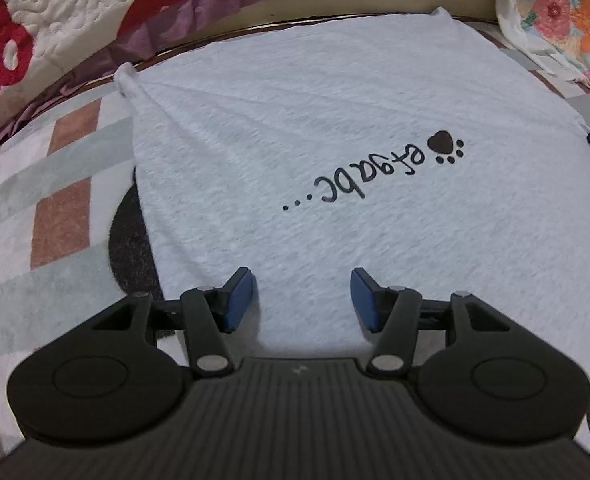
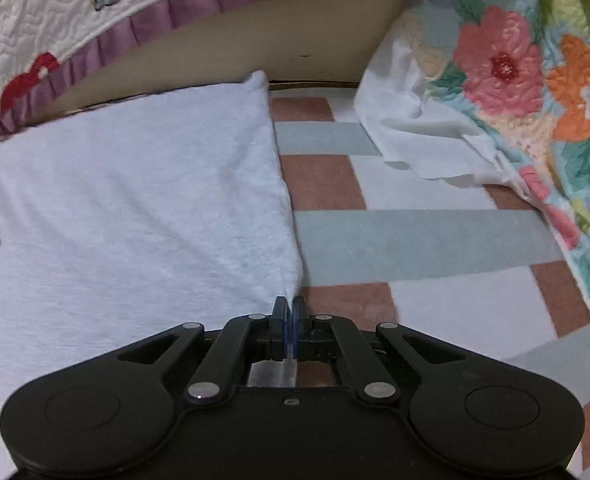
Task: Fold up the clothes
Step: 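Open both grippers and release the sweatshirt onto the sheet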
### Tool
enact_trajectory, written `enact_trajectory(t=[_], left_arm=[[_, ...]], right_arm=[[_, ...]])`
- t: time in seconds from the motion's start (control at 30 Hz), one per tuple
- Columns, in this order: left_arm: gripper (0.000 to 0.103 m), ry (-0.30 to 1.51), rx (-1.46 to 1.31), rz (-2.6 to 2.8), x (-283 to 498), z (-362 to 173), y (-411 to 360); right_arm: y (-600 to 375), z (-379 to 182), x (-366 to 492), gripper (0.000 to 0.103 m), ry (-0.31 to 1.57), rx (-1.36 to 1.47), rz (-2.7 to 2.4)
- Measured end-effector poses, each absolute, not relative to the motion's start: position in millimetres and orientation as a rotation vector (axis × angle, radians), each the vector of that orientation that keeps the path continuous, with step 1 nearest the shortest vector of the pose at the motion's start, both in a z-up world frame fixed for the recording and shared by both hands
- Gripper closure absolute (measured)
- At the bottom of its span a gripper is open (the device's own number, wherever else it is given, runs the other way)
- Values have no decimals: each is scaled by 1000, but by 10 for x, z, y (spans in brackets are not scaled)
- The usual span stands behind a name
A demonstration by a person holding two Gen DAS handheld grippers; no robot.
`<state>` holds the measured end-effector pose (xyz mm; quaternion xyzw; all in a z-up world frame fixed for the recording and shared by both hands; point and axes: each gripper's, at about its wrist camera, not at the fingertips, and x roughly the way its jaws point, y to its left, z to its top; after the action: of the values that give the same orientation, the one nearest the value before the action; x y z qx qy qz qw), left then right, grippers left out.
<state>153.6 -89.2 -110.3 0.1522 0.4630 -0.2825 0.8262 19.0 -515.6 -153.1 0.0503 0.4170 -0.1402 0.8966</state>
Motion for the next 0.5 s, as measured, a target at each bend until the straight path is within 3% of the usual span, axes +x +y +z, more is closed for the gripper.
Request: enact_trajectory(t=[0.07, 0.13, 0.17, 0.23, 0.33, 0.5], left_arm=[[45, 981, 329, -573, 1480, -1112, -864], [42, 986, 329, -546, 1416, -1120, -803], [41, 990, 330, -536, 1379, -1118, -769], [41, 1002, 343, -523, 1300, -1111, -708], [41, 1030, 389, -515, 1168, -1102, -657], [43, 936, 493, -645, 812, -823, -991]], right_arm=[[-5227, -1511, 178, 86, 856, 159, -348], [-5348, -1410, 83, 84, 822, 218, -430], [-5423, -1344, -20, 76, 803, 249, -447], [-5568, -1222, -260, 73, 781, 317, -438], [-5731, -1070, -772, 59, 803, 411, -378], [-5804, -955, -1789, 55, 885, 427, -312]])
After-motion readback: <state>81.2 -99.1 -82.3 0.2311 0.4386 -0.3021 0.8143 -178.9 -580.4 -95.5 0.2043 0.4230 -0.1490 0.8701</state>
